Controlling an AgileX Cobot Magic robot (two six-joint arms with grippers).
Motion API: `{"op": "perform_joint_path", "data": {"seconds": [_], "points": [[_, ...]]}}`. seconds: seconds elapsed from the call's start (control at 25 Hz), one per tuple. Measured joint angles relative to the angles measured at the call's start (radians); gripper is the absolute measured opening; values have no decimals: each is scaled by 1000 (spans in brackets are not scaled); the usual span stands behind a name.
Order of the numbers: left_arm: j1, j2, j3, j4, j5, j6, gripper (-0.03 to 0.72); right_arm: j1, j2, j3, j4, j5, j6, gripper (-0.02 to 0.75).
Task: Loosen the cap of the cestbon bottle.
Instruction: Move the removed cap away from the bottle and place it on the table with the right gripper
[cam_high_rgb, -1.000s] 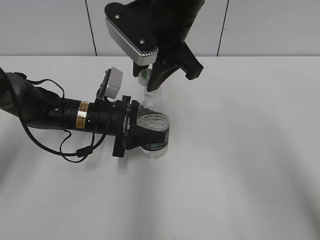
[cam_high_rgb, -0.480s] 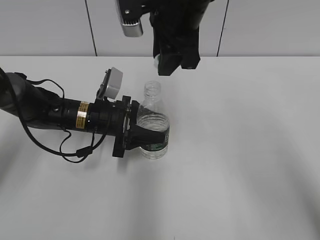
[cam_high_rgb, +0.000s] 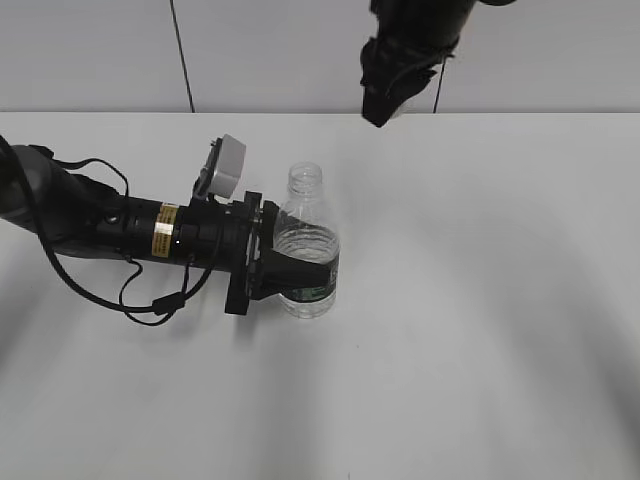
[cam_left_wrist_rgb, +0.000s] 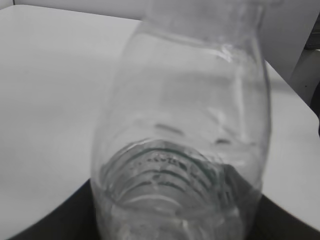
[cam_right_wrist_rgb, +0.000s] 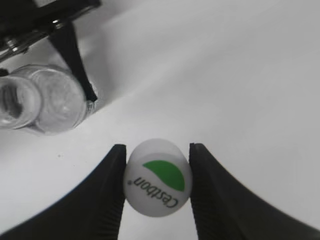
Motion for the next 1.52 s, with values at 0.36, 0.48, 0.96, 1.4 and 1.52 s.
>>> {"op": "perform_joint_path", "data": {"seconds": [0.36,0.48,0.96,1.4,1.52], "points": [[0,0,0,-1,0,0,380,-302,0,195,70,-42,345,299],[0,0,0,-1,0,0,380,-361,0,298,69,-110,410,299],[0,0,0,-2,-1,0,378,-401,1,576,-61,-409,580,298],[0,0,0,-2,-1,0,378,-401,68,577,-79,-460,591,298],[0,0,0,-2,-1,0,378,-401,78,577,-79,-475,591,298]]}}
